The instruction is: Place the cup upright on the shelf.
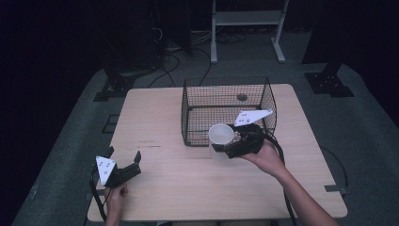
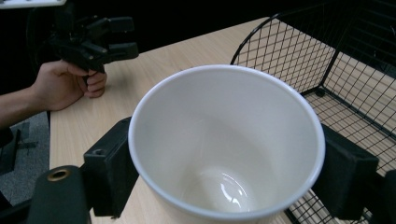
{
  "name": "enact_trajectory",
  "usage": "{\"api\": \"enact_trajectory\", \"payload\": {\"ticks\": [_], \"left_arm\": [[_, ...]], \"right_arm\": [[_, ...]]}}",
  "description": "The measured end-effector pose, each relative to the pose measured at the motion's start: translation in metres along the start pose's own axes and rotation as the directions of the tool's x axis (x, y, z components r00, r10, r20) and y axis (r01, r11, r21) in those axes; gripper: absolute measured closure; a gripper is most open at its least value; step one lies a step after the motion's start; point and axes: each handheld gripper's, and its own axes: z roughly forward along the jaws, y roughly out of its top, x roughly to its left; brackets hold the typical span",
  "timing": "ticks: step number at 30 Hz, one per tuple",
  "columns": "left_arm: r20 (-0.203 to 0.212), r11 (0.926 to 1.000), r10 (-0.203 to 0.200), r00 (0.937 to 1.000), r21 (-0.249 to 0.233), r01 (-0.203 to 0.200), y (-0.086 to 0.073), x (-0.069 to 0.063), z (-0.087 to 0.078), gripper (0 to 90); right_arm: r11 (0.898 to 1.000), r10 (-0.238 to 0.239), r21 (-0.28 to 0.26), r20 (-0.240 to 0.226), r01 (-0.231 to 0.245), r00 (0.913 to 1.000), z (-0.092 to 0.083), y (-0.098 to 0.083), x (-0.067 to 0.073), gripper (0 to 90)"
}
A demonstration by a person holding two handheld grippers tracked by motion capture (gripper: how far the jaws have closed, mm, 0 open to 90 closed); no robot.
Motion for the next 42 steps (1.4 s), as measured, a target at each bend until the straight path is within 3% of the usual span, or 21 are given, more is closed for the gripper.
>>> {"api": "enact_trajectory", "payload": {"ticks": [16,30,42], "left_arm": [[-0.002,1.0000,-0.004,1.0000,0.001,0.004,0.000,0.000,0.000,0.0],[-0.001,1.0000,-0.004,1.0000,-0.001,0.004,0.000,0.000,0.000,0.0],[0.001,1.0000,-0.007,1.0000,-0.001,0.007,0.000,0.001,0.000,0.0]], "right_arm": [[1.000,0.003,-0.026,0.018,-0.003,0.9998,-0.002,0.034,-0.017,18.7],[0.999,0.012,-0.030,0.036,-0.011,0.9993,0.005,0.051,-0.032,18.6],[0.999,0.030,-0.017,0.069,-0.029,0.9972,0.013,0.070,-0.055,18.7]]}}
